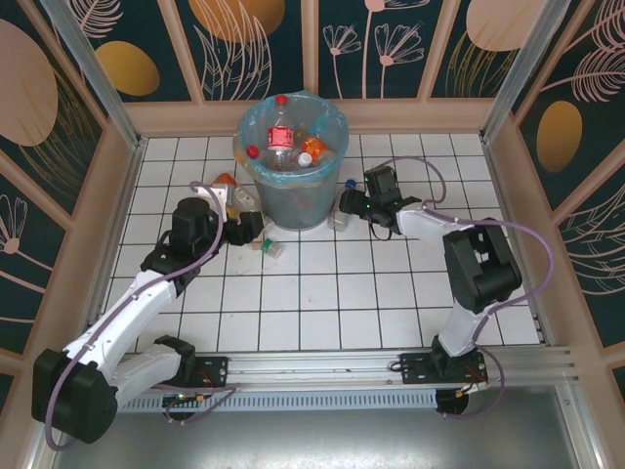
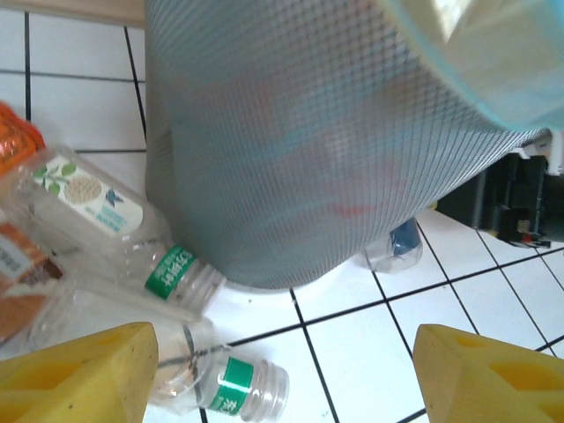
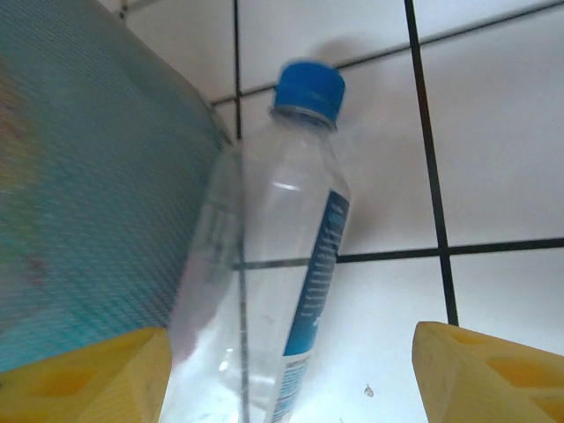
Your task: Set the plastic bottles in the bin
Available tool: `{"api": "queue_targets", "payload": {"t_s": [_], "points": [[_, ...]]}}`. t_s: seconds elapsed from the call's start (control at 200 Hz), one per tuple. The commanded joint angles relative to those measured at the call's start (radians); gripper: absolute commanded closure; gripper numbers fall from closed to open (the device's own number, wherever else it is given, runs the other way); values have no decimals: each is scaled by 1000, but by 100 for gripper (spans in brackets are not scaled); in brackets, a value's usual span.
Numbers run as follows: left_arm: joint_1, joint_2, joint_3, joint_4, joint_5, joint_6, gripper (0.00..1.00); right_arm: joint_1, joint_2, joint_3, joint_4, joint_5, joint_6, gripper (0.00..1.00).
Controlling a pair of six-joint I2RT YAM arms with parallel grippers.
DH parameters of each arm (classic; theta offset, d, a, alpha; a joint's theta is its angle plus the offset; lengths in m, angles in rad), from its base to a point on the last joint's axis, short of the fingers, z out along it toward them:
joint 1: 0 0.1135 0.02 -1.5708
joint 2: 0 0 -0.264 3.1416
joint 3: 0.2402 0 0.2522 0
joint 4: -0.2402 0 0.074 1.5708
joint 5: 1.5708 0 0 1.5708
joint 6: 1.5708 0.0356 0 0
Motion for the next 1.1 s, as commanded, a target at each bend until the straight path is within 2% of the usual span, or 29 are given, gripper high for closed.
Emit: {"api": "queue_targets", "payload": {"t_s": [0.0, 0.23, 0.445, 0.54, 0.711, 0.906, 1.096], "points": [[-3, -38, -3, 16, -15, -20, 23, -4, 53, 70, 49, -13, 28, 25], [-3, -22, 10, 24, -37, -19, 23, -22, 137, 100, 1, -32, 14, 24], [-2, -14, 8, 20, -31, -22, 22, -53, 117, 46, -1, -10, 10, 28], [-2, -8, 5, 20, -22, -25, 22, -67, 113, 33, 19, -72, 4, 26], [-3, 28, 11, 38, 43, -40, 22, -71, 144, 50, 57, -229, 19, 24], [-2, 54, 17, 78, 171, -46, 22, -71, 162, 58, 84, -263, 38, 23], [-3, 52, 8, 81, 176, -34, 22, -70, 178, 75, 51, -269, 21, 22]]}}
